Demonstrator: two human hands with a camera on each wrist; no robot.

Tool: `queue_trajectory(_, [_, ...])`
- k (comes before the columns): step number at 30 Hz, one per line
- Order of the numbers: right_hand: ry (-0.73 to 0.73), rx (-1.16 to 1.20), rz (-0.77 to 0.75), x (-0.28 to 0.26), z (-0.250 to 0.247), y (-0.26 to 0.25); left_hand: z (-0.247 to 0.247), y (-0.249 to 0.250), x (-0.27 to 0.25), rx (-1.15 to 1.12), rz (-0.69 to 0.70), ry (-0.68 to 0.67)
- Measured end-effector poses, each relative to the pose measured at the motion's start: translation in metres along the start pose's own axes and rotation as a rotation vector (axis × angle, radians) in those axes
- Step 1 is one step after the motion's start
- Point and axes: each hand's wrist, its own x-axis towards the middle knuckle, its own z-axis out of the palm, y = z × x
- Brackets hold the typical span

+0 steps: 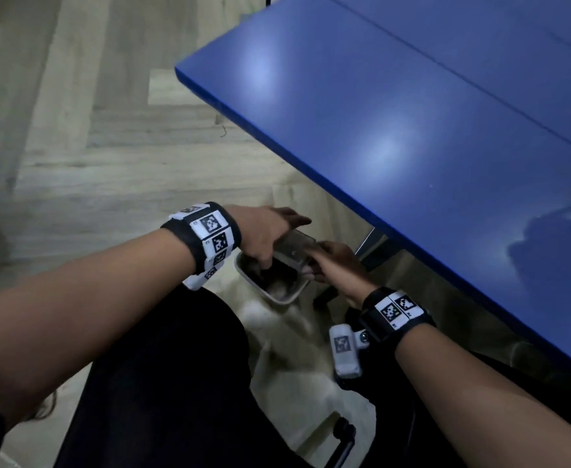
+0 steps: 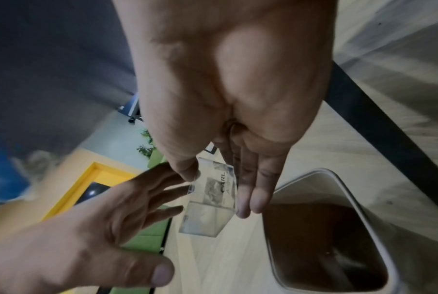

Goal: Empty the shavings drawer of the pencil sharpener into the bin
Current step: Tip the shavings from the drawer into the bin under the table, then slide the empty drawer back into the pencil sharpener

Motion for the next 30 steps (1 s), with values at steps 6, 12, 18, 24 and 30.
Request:
queue_trajectory(6, [-0.125, 0.086, -0.038, -0.064, -0.009, -0.030, -0.015, 0.033, -0.050, 0.045, -0.021, 0.137])
queue_trajectory(12, [-0.081, -0.146, -0.191, -0.139, -0.019, -0.042, -0.027, 0.082, -0.118, 0.094, 0.054, 0.199])
queue_trajectory(18, [-0.012, -0.416, -0.487, -0.260, -0.047, -0.057, -0.059, 0.146, -0.183, 0.131, 0.166, 0.237])
queue_trajectory(24, [0.219, -0.671, -0.617, -0.339, -0.082, -0.053, -0.081, 0.214, -0.210, 0.194, 0.276, 0.290])
queue_trajectory(30, [0.358, -0.731, -0.602, -0.395, -0.108, -0.037, -0.092, 0.271, -0.210, 0.263, 0.450, 0.234])
